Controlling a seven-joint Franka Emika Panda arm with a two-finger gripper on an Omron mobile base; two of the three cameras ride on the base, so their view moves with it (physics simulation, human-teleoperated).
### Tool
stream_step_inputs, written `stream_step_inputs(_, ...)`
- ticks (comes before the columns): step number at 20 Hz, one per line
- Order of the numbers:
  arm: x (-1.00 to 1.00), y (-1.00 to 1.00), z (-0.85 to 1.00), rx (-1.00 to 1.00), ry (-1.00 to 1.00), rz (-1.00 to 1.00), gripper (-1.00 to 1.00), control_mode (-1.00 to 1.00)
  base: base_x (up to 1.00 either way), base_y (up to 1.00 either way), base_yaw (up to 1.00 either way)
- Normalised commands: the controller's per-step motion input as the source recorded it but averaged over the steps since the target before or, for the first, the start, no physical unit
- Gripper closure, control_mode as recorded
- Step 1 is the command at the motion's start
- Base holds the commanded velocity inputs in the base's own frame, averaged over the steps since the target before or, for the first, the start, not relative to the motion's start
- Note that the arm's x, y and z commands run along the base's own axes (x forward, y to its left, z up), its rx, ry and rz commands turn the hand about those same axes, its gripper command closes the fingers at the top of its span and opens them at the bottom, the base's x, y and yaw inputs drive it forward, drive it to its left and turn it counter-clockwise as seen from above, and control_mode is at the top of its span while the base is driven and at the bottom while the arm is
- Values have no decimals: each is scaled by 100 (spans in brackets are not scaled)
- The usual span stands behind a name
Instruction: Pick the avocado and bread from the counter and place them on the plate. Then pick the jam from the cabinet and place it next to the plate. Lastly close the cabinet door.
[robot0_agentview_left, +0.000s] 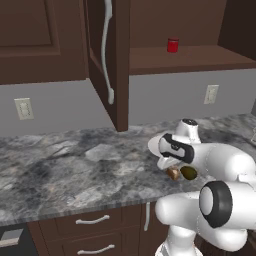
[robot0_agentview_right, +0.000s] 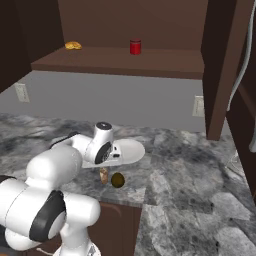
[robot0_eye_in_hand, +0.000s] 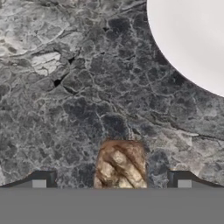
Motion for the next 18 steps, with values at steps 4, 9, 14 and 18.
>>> stream_step_inputs(4,8,-5,-24,0,0,3,-100,-100,0,0,0)
stream_step_inputs(9,6,-2,-21,0,0,3,-100,-100,0,0,0)
stream_step_inputs(14,3,0,-20,0,0,2,-100,-100,0,0,0)
stream_step_inputs(18,3,0,-19,-1,2,2,100,-100,0,0,0)
